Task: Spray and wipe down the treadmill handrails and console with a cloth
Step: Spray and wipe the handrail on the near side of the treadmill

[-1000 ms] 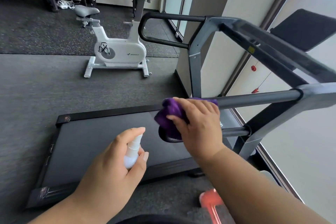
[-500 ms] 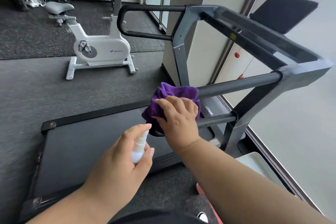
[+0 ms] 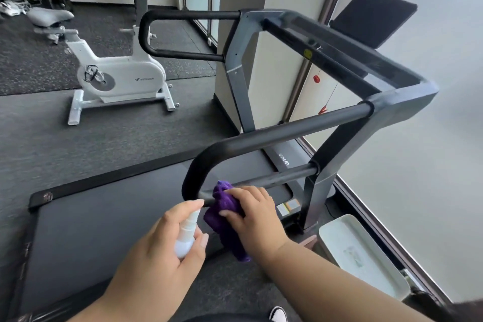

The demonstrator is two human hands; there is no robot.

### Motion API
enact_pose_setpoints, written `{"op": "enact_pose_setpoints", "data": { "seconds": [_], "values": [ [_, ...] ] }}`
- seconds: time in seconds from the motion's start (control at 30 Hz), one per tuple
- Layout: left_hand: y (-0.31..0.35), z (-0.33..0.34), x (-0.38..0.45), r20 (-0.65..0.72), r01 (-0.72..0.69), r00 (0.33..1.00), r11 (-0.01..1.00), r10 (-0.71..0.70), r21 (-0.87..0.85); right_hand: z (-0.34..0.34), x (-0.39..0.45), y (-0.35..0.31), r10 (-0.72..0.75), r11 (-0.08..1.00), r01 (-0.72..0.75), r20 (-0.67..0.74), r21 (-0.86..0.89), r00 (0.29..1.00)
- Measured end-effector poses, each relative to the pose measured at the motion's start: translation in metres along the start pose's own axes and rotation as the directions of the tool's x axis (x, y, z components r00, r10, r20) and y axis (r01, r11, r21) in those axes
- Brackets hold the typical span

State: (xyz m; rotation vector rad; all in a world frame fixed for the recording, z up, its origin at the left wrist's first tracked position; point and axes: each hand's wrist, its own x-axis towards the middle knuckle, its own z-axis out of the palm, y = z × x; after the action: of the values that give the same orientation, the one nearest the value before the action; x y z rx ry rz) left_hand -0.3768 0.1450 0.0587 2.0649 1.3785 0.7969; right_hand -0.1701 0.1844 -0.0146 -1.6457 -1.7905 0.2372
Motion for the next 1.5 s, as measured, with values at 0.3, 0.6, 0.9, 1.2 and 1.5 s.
{"op": "enact_pose_setpoints", "data": {
  "seconds": [0.3, 0.6, 0.9, 1.2, 1.5],
  "values": [
    [0.042, 0.039, 0.041, 0.054, -0.062, 0.997, 0.997, 0.059, 0.049, -0.062, 0.004, 0.054, 0.197, 0.972, -0.188, -0.056, 0.14, 0.979],
    [0.068, 0.101, 0.086, 0.028, 0.078, 0.996, 0.992, -0.081, 0.099, -0.124, 0.042, 0.136, 0.379, 0.886, -0.331, -0.097, 0.325, 0.92],
    [0.088, 0.154, 0.106, 0.008, 0.268, 0.963, 0.956, -0.271, 0.115, -0.144, 0.106, 0.216, 0.327, 0.926, -0.307, -0.063, 0.218, 0.943],
    [0.097, 0.164, 0.103, -0.073, 0.42, 0.907, 0.903, -0.415, 0.091, -0.092, 0.143, 0.251, -0.063, 0.962, 0.204, 0.582, -0.179, 0.811],
    [0.09, 0.16, 0.097, -0.11, 0.45, 0.892, 0.884, -0.438, 0.129, -0.063, 0.115, 0.269, -0.197, 0.878, 0.377, 0.495, -0.296, 0.846]
  ]
}}
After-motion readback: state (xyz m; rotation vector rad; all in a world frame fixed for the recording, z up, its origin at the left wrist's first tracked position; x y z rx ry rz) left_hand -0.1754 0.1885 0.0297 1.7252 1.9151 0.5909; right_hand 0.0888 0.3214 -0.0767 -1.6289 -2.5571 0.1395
